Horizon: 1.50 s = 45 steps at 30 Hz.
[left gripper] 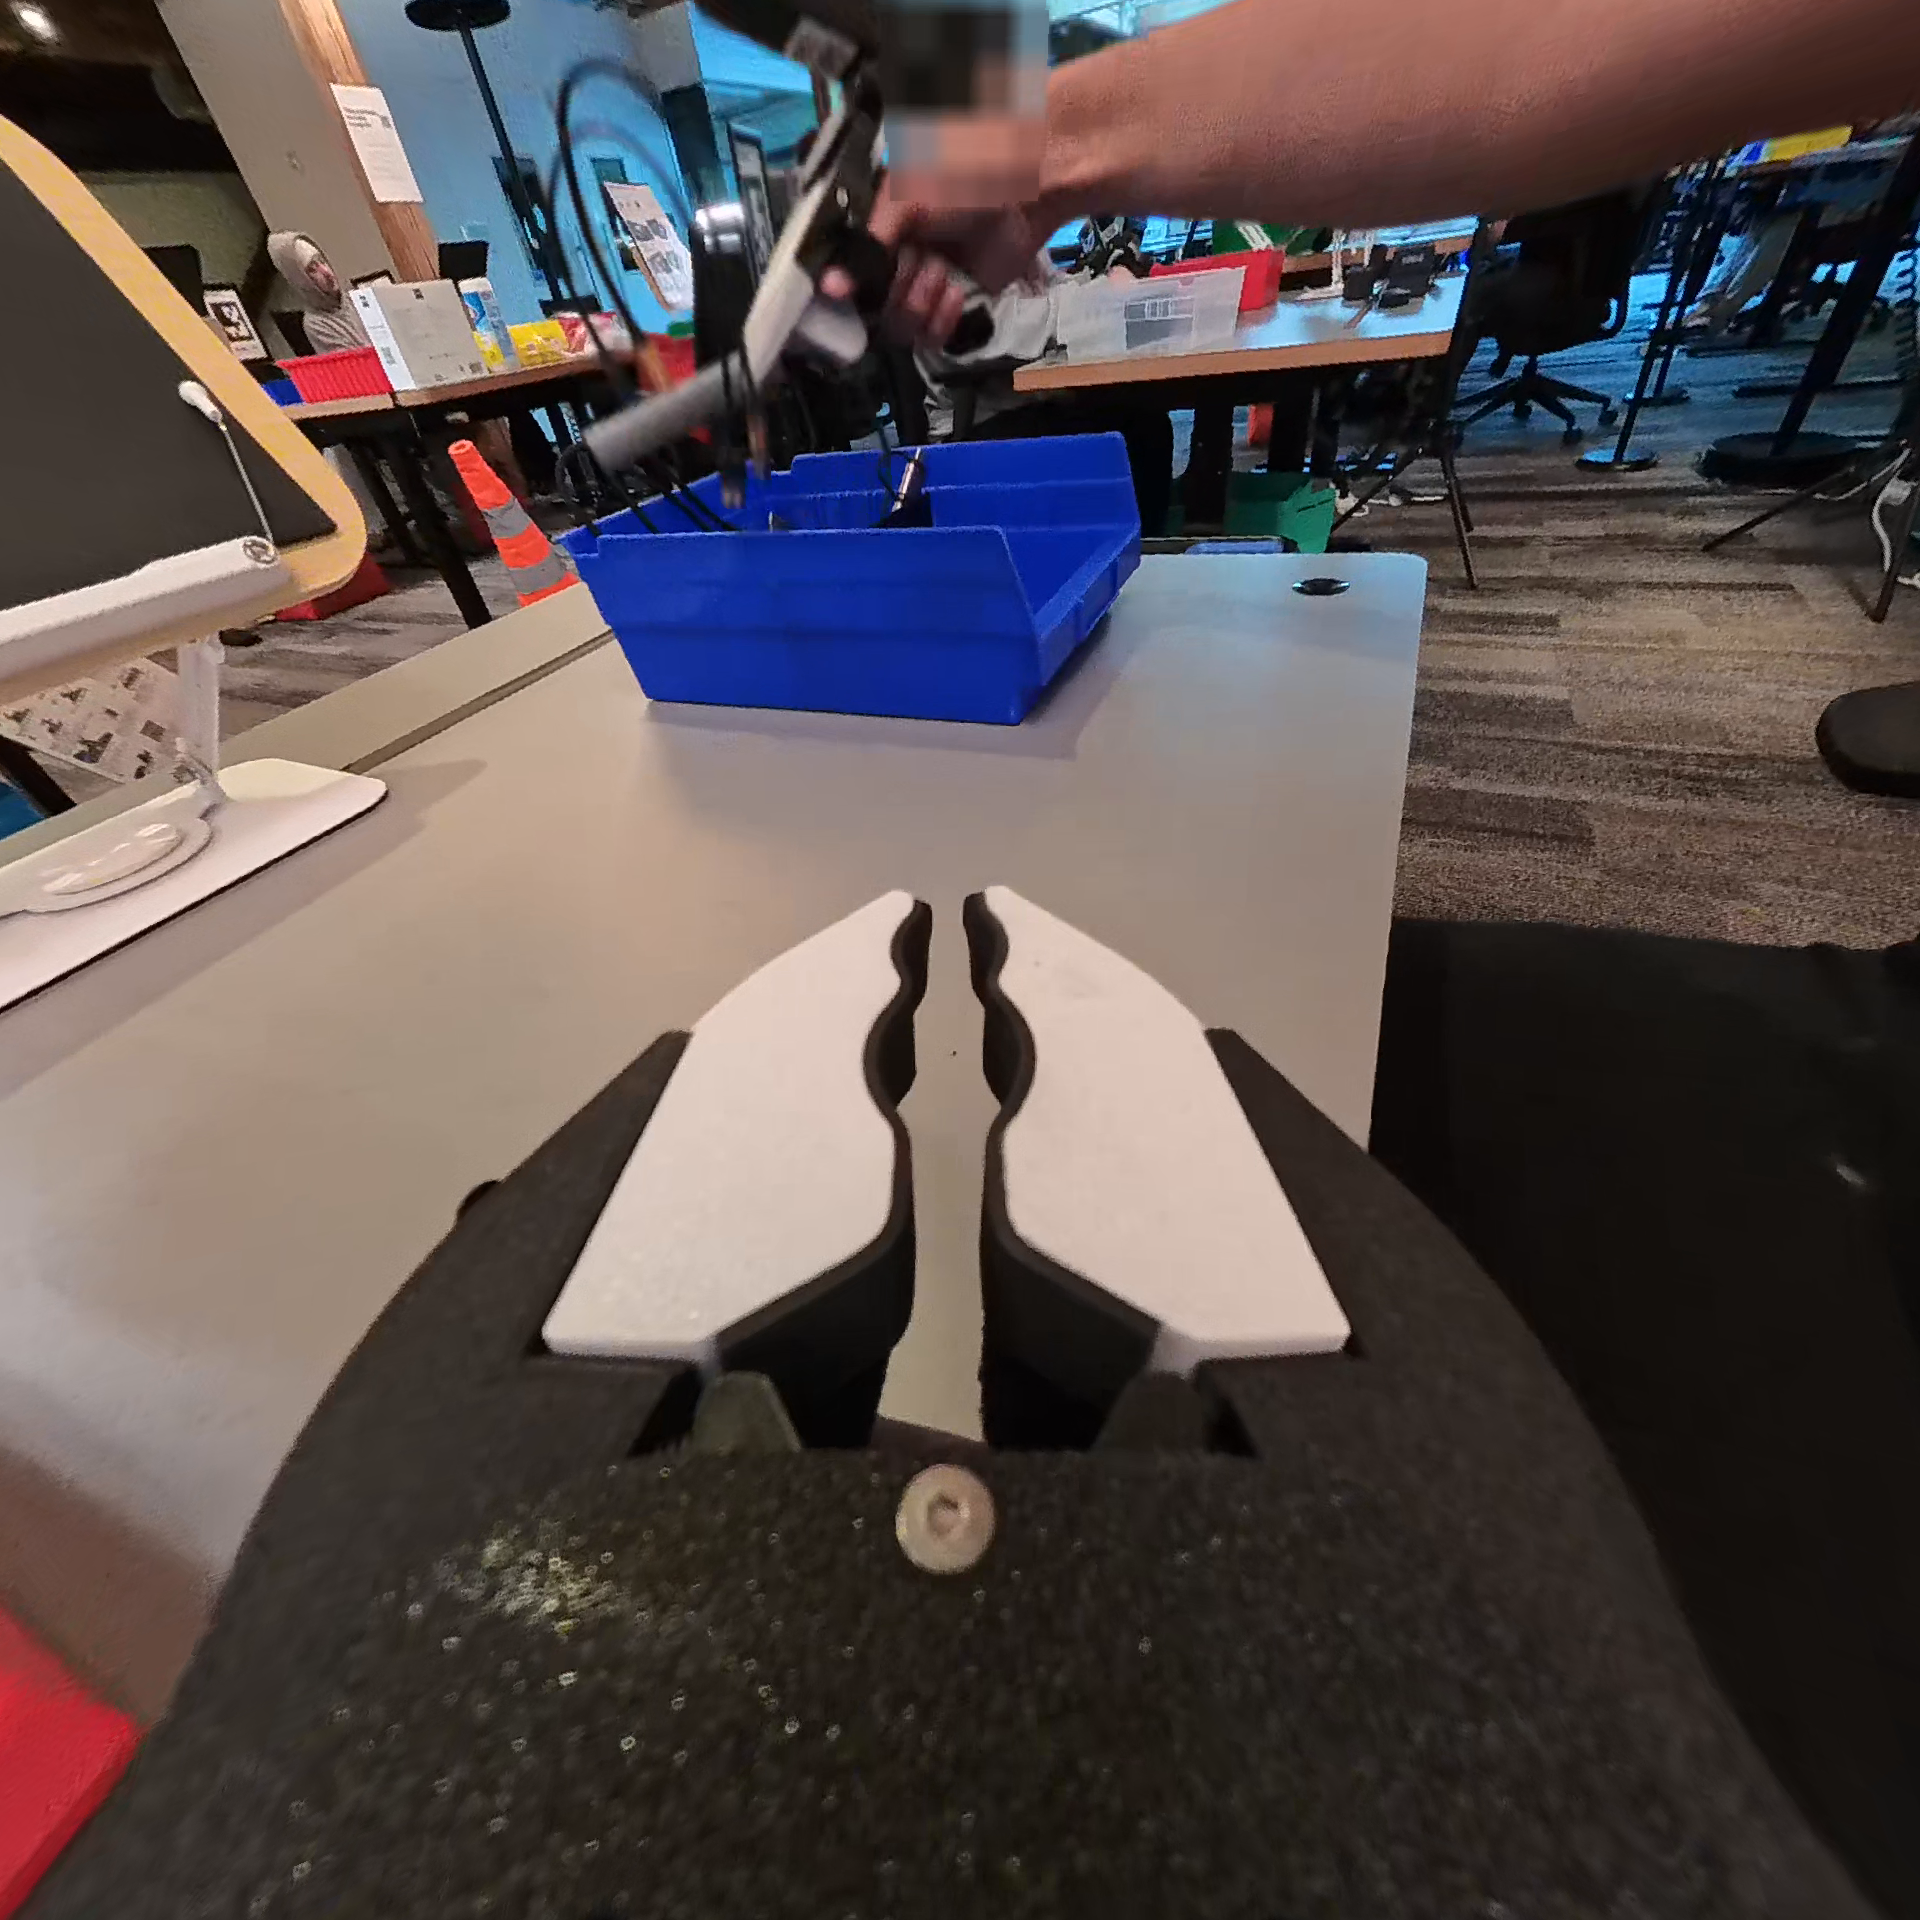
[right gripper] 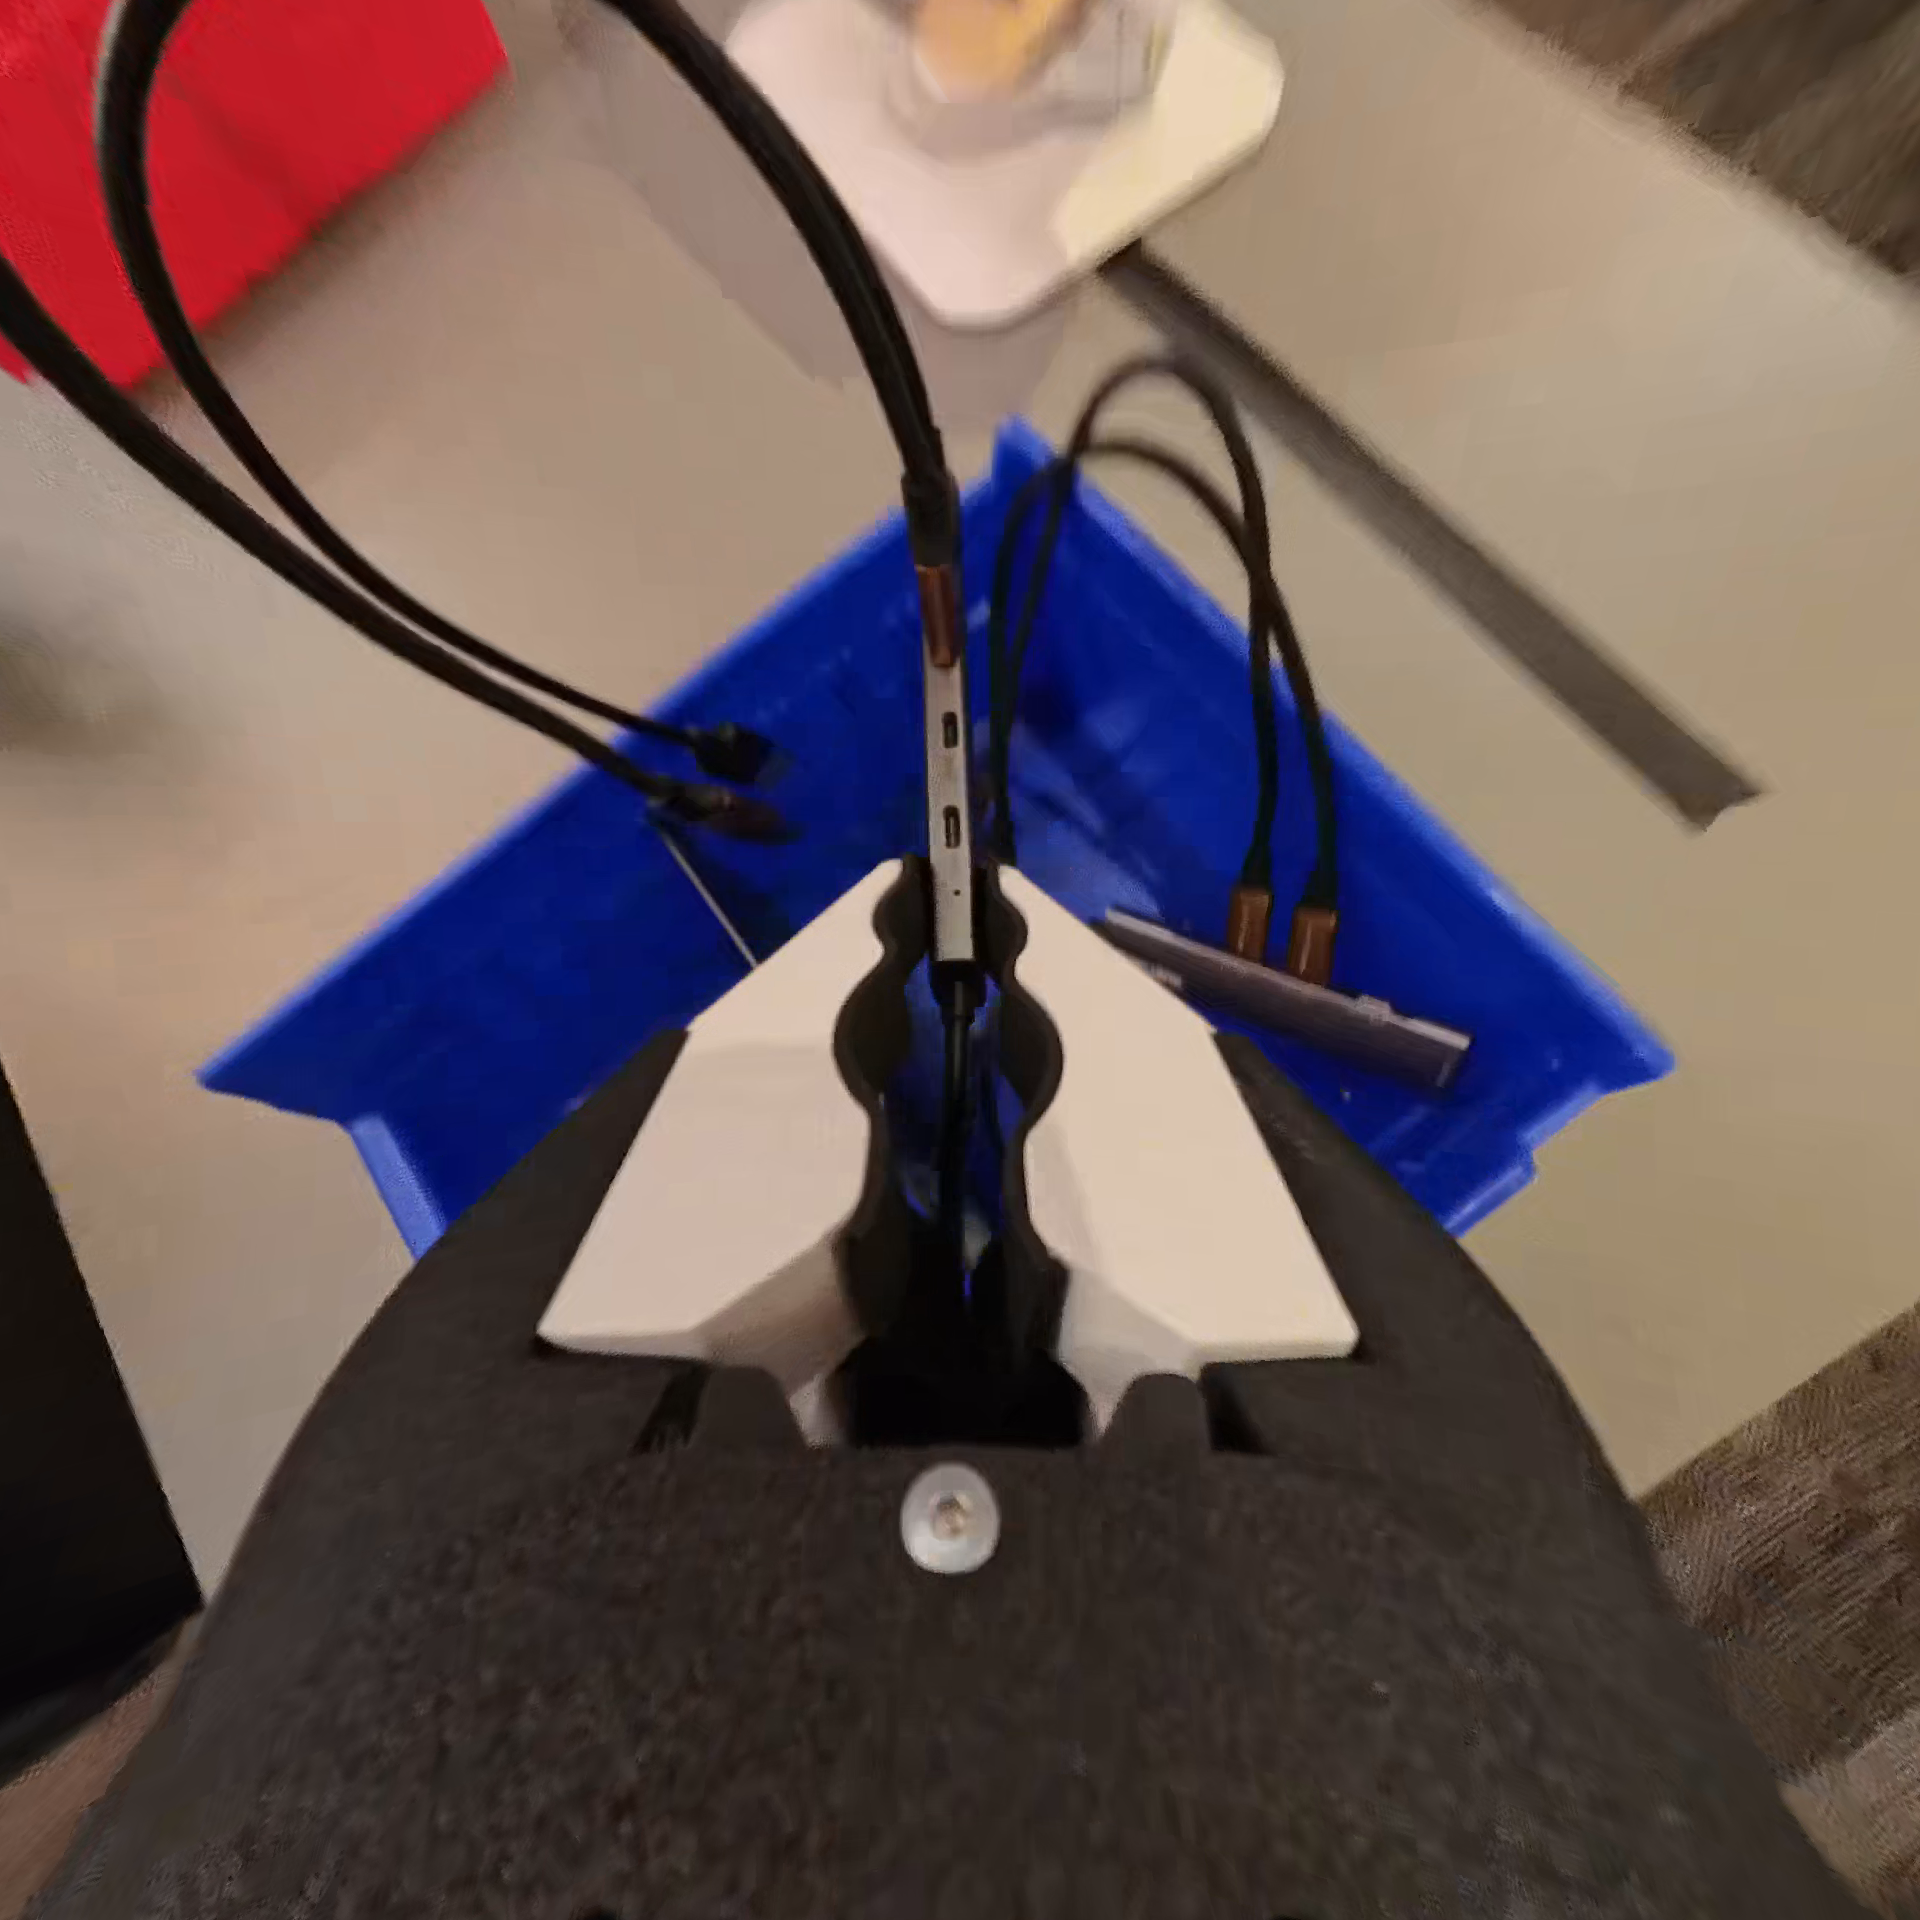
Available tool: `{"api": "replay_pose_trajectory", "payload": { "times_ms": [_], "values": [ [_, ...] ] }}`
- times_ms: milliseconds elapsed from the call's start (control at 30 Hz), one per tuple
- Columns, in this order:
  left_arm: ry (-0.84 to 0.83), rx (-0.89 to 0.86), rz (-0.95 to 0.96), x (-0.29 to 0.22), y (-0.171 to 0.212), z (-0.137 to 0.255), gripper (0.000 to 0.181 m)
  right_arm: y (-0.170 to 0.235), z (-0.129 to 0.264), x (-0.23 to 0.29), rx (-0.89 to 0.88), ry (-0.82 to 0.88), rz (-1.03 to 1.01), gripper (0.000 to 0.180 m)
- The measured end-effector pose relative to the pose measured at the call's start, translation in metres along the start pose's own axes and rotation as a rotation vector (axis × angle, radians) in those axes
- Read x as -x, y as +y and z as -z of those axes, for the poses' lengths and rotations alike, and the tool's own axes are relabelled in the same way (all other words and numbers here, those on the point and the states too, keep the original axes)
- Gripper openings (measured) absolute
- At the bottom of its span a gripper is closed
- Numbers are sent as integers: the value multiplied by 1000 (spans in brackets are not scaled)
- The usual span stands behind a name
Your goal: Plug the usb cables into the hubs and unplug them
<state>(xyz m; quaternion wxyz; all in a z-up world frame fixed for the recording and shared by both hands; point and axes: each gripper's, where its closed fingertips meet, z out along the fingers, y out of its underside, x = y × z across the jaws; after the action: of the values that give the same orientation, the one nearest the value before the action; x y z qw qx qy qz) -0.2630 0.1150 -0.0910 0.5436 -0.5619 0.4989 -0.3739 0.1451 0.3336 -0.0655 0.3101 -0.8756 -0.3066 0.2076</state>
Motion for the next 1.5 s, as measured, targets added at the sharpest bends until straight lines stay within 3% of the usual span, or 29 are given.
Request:
{"api": "replay_pose_trajectory", "payload": {
  "times_ms": [133,467,600,733,833,967,1133,1267,1367,1500],
  "values": [
    [15,8,8,-2,3,-3,7,47,-24,-28,229,34,4,9],
    [3,76,25,-2,18,-11,10,59,-57,-52,416,146,104,12],
    [-74,74,46,13,14,-3,13,41,-36,-42,307,160,73,29],
    [-211,103,141,41,11,10,19,-5,14,-19,65,250,87,29],
    [-337,50,212,63,-5,30,19,-41,54,30,-203,319,94,29],
    [-543,42,270,94,-10,67,19,-50,90,106,-532,464,13,28],
    [-700,93,384,107,11,112,21,9,64,177,-645,504,-153,32],
    [-810,126,436,96,35,147,20,83,23,184,-644,569,-317,32],
    [-800,154,456,92,42,153,20,133,5,181,-534,668,-367,39],
    [-799,192,415,97,51,152,19,141,-1,184,-579,632,-421,36]
  ]
}}
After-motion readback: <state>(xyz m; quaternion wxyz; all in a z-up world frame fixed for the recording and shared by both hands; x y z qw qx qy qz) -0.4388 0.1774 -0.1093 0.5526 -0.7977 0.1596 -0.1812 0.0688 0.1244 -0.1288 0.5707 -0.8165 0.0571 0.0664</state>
